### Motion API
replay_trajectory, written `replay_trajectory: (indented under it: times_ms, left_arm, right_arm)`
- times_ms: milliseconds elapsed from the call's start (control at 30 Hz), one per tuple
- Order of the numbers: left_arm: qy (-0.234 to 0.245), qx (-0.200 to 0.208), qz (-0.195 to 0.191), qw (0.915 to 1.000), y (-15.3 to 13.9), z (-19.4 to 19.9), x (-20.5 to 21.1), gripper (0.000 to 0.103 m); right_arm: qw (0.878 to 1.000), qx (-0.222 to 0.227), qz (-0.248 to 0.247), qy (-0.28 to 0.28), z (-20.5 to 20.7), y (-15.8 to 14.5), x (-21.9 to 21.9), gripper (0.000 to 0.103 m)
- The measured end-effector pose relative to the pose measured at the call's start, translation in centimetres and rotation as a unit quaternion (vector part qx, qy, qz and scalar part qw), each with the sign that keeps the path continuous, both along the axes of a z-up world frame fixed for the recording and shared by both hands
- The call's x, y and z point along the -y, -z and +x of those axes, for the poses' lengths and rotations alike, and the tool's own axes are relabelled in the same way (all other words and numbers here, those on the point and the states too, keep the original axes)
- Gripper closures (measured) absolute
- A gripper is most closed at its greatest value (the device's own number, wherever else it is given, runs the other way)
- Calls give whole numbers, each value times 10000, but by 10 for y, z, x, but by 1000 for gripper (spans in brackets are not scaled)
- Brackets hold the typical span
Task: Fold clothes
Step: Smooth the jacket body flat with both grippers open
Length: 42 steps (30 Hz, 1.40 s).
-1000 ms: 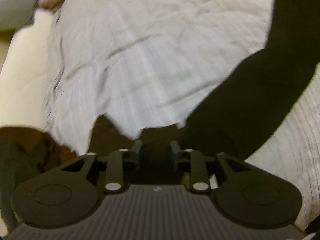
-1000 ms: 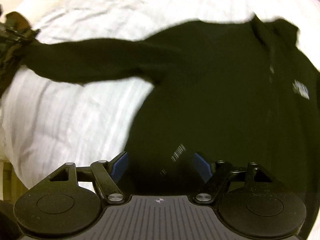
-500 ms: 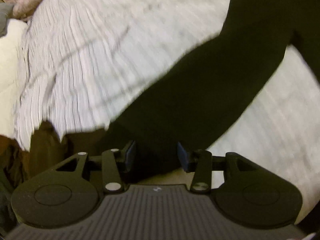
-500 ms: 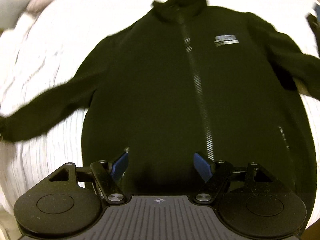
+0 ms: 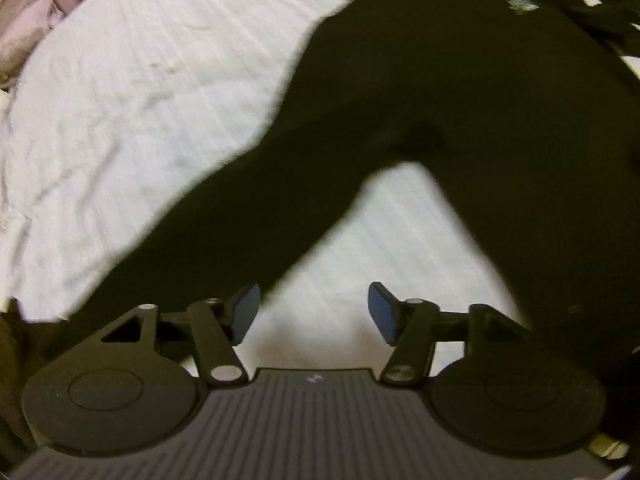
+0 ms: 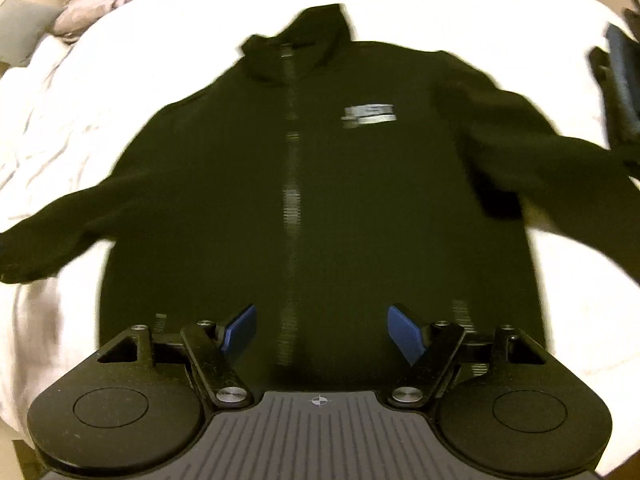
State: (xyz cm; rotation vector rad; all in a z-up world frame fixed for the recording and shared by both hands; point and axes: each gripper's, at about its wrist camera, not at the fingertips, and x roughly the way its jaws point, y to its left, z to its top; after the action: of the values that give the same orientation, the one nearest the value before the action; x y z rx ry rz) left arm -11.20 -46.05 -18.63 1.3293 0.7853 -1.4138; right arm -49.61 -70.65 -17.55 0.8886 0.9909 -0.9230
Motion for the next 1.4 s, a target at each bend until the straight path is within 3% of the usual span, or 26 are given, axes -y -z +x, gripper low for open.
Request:
replay_trajectory:
  times_ms: [200,333,400,533,800,900,967,1000,1033,1167,1233,1300,1367,1400]
  left_arm:
    - [98,-248,227,9994,2,-89,-26,40]
    - [306,-262,165,9991,-6,-127,-30,40]
    - [421,-175,111,9989,-8,-144,-28,40]
    - [684,-56,50,9976,-9,-176,-19,40]
    - [1540,21,148,9880,6,-247,-3,39]
    - [1803,69,264,9832,12,-268,0,39]
    - [1953,92,315,9802,15,-280,3,39]
    - [1990,91,300,9795,15,-284,5,39]
    - [2027,90,284,9788,15,-288,7,39]
    - [2158,75,233,9761,15,-303,14,39]
    - [2166,32,241,9760,17,-307,14,39]
    - [2174,-12,249,9758,19,-311,14,39]
    - [2184,-47,258,9755,20,-313,13,39]
    - [2193,-52,265,9753,21,-312,11,39]
  right_arm:
    - [9967,118,-42,802,-96,-5,4,27]
    - [9800,745,-75,1842,-172,-3,10,27]
    - [9604,1083,-220,2556,-213,-1,12,27]
    - [9058,1773,-497,3817,-297,14,15,27]
    - [8208,1887,-990,5300,-413,80,27,28]
    - [7967,2274,-1246,5460,-431,100,38,28]
    - [7966,2306,-1323,5429,-435,102,50,62]
    - [8007,2171,-1274,5437,-437,98,57,86]
    - [8014,2137,-1344,5422,-440,94,61,91]
    - [8117,1972,-2555,4868,-449,42,70,92]
    - [8192,1793,-2985,4557,-453,23,75,92]
    - [8313,1554,-2866,4501,-458,31,82,90]
    - [8394,1226,-2571,4629,-456,44,85,55]
    - [8360,1065,-2438,4800,-453,50,81,27]
